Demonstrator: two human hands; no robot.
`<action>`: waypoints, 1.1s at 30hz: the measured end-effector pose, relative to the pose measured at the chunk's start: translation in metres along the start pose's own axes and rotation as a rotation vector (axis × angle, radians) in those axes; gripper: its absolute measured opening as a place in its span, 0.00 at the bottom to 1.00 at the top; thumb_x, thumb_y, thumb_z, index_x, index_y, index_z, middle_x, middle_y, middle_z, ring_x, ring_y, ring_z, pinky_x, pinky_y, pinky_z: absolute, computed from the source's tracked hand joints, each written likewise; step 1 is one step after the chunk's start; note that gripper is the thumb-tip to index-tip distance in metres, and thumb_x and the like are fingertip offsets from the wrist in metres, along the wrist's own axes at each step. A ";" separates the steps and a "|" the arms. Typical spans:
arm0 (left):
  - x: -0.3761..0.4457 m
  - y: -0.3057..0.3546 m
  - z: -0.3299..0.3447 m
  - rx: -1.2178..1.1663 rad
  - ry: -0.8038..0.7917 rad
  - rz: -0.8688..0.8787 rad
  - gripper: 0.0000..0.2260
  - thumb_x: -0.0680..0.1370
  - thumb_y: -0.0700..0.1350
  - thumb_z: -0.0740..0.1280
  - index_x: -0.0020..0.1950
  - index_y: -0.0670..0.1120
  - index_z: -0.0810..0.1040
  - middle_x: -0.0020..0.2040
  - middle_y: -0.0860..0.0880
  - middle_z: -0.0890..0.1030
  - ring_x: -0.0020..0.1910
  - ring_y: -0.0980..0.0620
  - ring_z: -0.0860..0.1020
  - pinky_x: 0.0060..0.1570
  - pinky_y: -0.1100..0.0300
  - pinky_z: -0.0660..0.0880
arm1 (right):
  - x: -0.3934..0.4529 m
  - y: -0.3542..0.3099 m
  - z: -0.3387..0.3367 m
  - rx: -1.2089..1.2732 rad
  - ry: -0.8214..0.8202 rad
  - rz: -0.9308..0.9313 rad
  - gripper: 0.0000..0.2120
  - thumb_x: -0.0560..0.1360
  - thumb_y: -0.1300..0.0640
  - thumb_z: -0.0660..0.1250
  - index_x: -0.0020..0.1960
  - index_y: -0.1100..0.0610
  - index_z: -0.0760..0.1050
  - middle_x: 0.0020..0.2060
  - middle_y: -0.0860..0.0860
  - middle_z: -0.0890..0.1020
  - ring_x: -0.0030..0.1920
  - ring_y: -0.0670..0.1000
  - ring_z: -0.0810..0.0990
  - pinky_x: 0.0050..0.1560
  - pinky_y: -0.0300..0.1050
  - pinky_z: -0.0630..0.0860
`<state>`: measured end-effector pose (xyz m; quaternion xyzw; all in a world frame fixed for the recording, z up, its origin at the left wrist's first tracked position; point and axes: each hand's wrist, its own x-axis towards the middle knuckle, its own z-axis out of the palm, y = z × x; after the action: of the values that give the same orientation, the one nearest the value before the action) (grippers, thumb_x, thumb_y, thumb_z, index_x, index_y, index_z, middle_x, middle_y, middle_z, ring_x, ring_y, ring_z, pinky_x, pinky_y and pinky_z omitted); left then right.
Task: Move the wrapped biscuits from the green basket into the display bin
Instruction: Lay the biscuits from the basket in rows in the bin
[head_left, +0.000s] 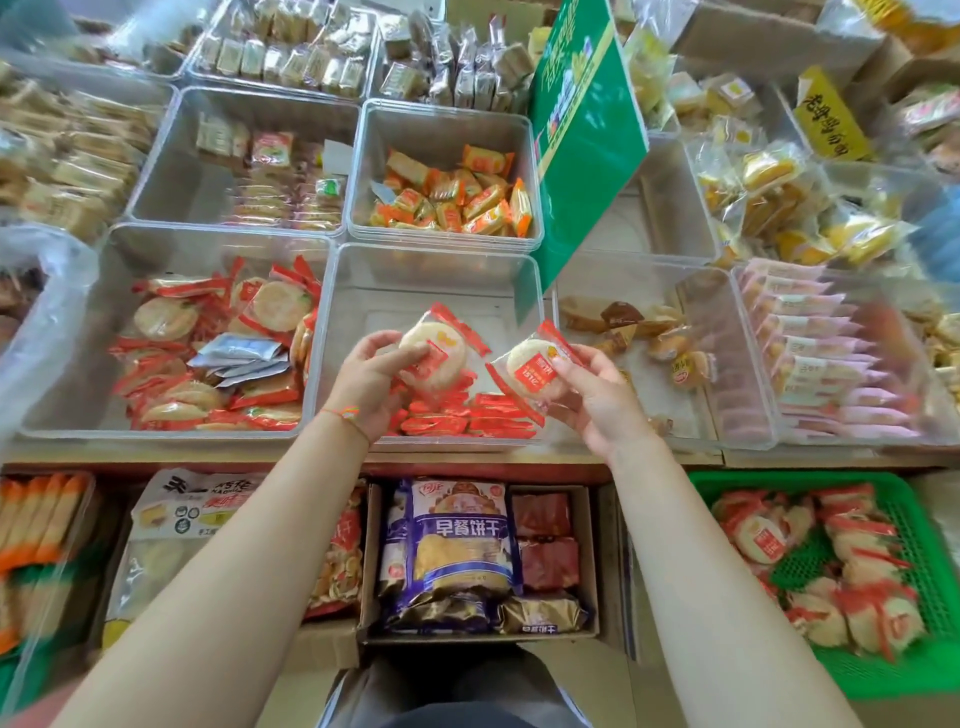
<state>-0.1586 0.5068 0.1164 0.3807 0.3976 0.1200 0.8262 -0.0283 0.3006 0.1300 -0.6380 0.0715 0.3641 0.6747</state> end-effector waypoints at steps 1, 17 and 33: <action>0.004 0.000 0.001 -0.033 0.037 -0.007 0.11 0.75 0.34 0.70 0.48 0.46 0.72 0.43 0.44 0.81 0.32 0.51 0.82 0.29 0.58 0.79 | 0.005 -0.002 0.001 -0.108 0.045 -0.031 0.13 0.77 0.59 0.70 0.60 0.56 0.72 0.54 0.57 0.82 0.44 0.52 0.85 0.39 0.49 0.82; 0.034 -0.006 0.022 0.224 0.058 0.129 0.15 0.72 0.27 0.68 0.54 0.42 0.77 0.41 0.47 0.80 0.35 0.52 0.81 0.30 0.64 0.75 | 0.045 0.000 0.036 -1.563 0.074 -0.791 0.11 0.77 0.52 0.63 0.57 0.52 0.77 0.47 0.50 0.80 0.50 0.54 0.77 0.47 0.47 0.70; 0.061 -0.019 0.032 0.625 0.148 0.301 0.11 0.73 0.36 0.72 0.51 0.46 0.76 0.42 0.53 0.79 0.40 0.56 0.77 0.36 0.70 0.73 | 0.072 0.034 0.035 -1.877 -0.033 -0.663 0.11 0.79 0.59 0.61 0.58 0.51 0.78 0.52 0.50 0.80 0.56 0.55 0.73 0.58 0.53 0.64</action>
<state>-0.0967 0.5068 0.0809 0.6597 0.4131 0.1404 0.6119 -0.0090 0.3584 0.0686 -0.8957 -0.4368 0.0751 -0.0347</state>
